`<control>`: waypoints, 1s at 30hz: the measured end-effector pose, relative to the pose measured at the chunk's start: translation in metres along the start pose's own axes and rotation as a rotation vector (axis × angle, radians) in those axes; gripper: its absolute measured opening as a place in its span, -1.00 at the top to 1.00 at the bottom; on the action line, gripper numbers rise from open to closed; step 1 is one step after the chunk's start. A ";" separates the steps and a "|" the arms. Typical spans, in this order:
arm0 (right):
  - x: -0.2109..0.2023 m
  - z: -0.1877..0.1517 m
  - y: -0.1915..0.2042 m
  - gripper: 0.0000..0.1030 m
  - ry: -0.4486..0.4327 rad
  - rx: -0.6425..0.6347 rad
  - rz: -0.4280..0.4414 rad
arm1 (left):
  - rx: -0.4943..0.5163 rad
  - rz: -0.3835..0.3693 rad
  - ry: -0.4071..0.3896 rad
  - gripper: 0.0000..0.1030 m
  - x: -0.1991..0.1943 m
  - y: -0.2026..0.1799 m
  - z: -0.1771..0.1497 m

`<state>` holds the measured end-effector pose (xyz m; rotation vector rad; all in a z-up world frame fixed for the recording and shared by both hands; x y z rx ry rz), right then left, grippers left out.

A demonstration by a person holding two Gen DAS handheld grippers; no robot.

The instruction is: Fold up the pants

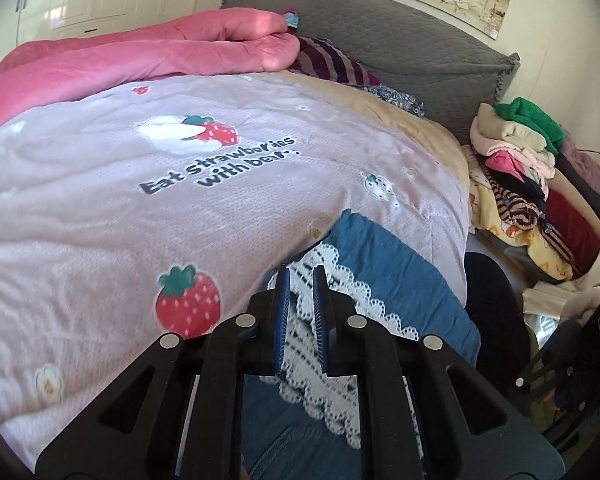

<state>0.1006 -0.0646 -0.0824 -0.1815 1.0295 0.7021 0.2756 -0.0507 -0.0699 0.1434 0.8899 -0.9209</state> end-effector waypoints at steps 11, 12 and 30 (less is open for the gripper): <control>-0.073 0.041 -0.127 -0.33 -0.172 0.167 -0.166 | -0.173 0.281 -0.053 -0.28 -0.056 -0.012 -0.044; -0.068 0.053 -0.134 -0.35 -0.158 0.143 -0.175 | -0.190 0.317 -0.057 -0.38 -0.061 -0.016 -0.050; 0.073 0.113 -0.139 0.61 0.156 -0.067 -0.205 | -0.291 0.277 -0.076 0.03 -0.022 -0.113 -0.088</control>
Point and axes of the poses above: each gripper's, at about its wrist camera, not at the fingertips, and x roughly the way its jaws point, y to its left, z to its top, the point moved 9 cm from there along x, roughly the way its jaws point, and after that the axes turned 6 degrees about y, right-handed, at the moved point
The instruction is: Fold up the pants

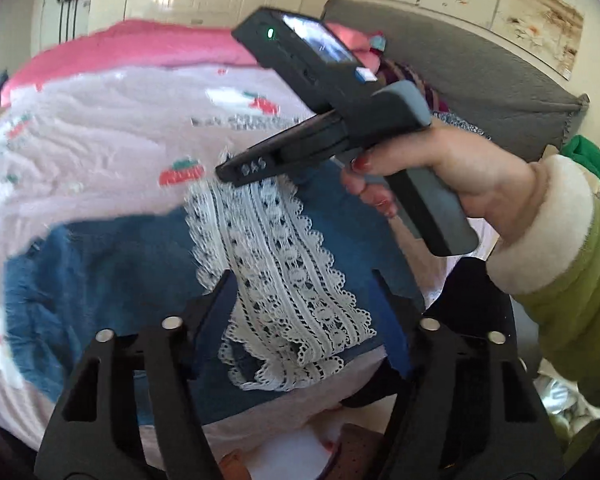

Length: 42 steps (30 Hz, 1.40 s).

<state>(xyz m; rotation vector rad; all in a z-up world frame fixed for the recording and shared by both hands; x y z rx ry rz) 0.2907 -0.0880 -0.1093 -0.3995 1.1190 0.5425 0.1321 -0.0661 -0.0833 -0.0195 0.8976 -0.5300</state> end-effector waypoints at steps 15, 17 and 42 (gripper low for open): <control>-0.049 0.008 0.022 0.66 -0.148 0.031 0.175 | -0.027 -0.056 0.125 1.00 0.014 0.003 -0.033; -0.040 0.011 0.029 0.66 -0.133 0.017 0.168 | -0.001 -0.025 0.120 1.00 0.009 0.003 -0.034; -0.019 0.006 0.027 0.58 -0.100 0.048 0.145 | 0.164 0.071 0.076 0.96 0.003 -0.015 -0.027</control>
Point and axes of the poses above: each gripper's, at about its wrist camera, not at the fingertips, and x roughly the way its jaws point, y to its left, z to its top, the point moved 9 cm from there along x, roughly the way its jaws point, and after that the axes turned 6 degrees about y, right-handed, at the moved point
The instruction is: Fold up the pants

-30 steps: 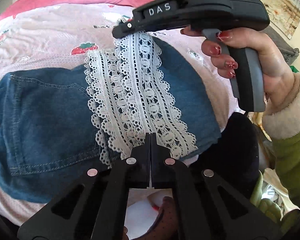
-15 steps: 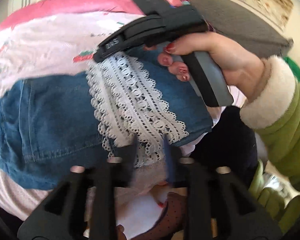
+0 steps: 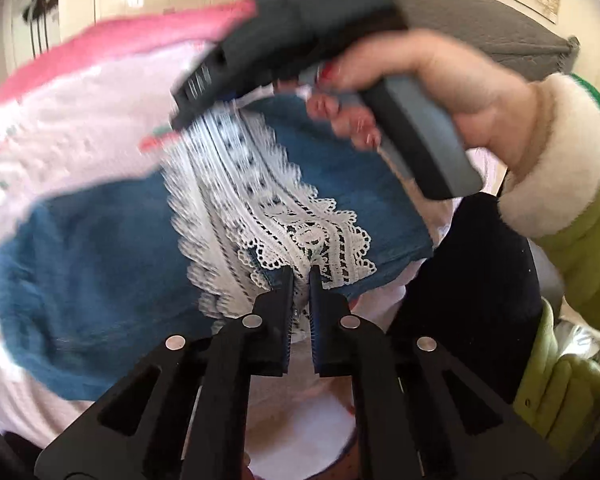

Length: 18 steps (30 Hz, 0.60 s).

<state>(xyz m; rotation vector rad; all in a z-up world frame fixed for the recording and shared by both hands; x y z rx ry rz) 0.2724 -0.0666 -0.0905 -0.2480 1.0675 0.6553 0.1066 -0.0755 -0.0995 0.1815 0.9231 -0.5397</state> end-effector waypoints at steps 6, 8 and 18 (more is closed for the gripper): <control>0.020 -0.005 0.001 0.49 0.044 0.010 0.003 | -0.031 0.030 0.071 0.95 0.015 0.014 -0.024; 0.019 -0.005 0.003 0.34 0.036 0.015 0.018 | -0.030 0.013 0.064 0.94 0.017 0.012 -0.027; -0.037 -0.044 0.012 0.00 -0.037 0.007 0.044 | -0.040 -0.008 0.064 0.89 0.016 0.015 -0.031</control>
Point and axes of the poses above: each gripper's, at about its wrist camera, not at the fingertips, and x roughly the way its jaws point, y to its left, z to its top, the point moved 9 cm from there along x, roughly the way its jaws point, and after that the axes turned 6 degrees about y, right-handed, at the moved point
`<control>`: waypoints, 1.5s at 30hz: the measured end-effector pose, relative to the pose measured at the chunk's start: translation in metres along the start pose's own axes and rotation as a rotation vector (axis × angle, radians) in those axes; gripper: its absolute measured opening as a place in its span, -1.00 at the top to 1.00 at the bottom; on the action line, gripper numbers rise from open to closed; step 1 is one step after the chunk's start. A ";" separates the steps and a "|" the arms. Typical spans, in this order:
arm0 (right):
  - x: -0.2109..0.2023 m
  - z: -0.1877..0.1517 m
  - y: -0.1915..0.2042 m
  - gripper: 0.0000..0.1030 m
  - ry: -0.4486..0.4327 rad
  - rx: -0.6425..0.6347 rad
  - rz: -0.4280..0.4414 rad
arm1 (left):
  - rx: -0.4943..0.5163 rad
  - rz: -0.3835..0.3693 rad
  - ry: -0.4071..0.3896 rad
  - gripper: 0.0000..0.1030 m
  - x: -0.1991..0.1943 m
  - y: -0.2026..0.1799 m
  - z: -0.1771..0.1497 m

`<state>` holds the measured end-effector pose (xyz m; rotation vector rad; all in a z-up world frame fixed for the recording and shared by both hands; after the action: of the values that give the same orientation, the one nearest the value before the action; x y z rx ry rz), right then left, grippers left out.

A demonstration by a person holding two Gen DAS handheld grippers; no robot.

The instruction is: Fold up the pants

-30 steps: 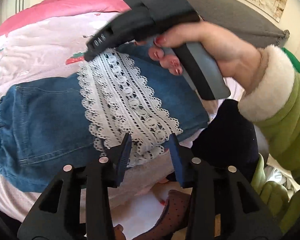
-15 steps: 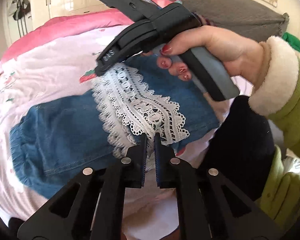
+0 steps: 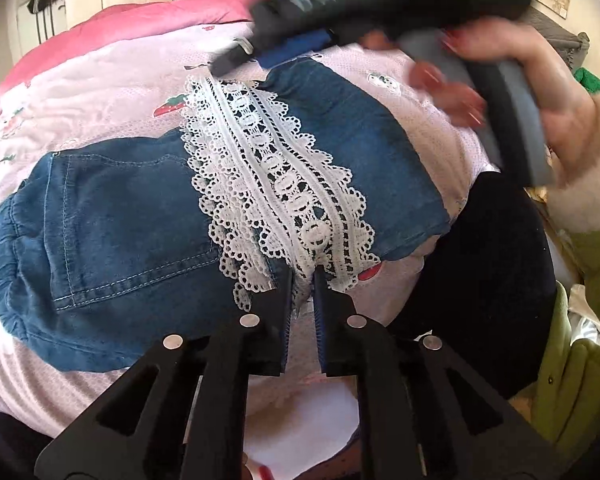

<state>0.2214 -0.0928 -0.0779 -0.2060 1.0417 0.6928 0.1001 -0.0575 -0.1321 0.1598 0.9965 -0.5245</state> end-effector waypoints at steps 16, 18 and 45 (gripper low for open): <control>0.015 -0.013 0.003 0.23 0.061 0.059 -0.028 | -0.108 0.038 -0.038 0.29 -0.041 0.023 -0.012; 0.001 -0.005 0.015 0.11 0.019 0.041 -0.011 | -0.131 0.066 -0.057 0.08 -0.053 0.032 -0.011; 0.083 0.081 0.143 -0.75 0.186 -0.269 0.109 | -0.436 0.126 -0.111 -0.81 -0.083 0.131 -0.047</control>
<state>0.2182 0.0909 -0.0838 -0.4557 1.1414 0.9263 0.0933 0.1019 -0.1025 -0.1932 0.9626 -0.1909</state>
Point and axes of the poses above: each gripper's, at about its wrist camera, not at the fingertips, and x roughly the way its jaws point, y to its left, z to its top, the point moved 9 cm from there along x, roughly the way its jaws point, and after that the axes turned 6 degrees about y, right-handed, at the moved point
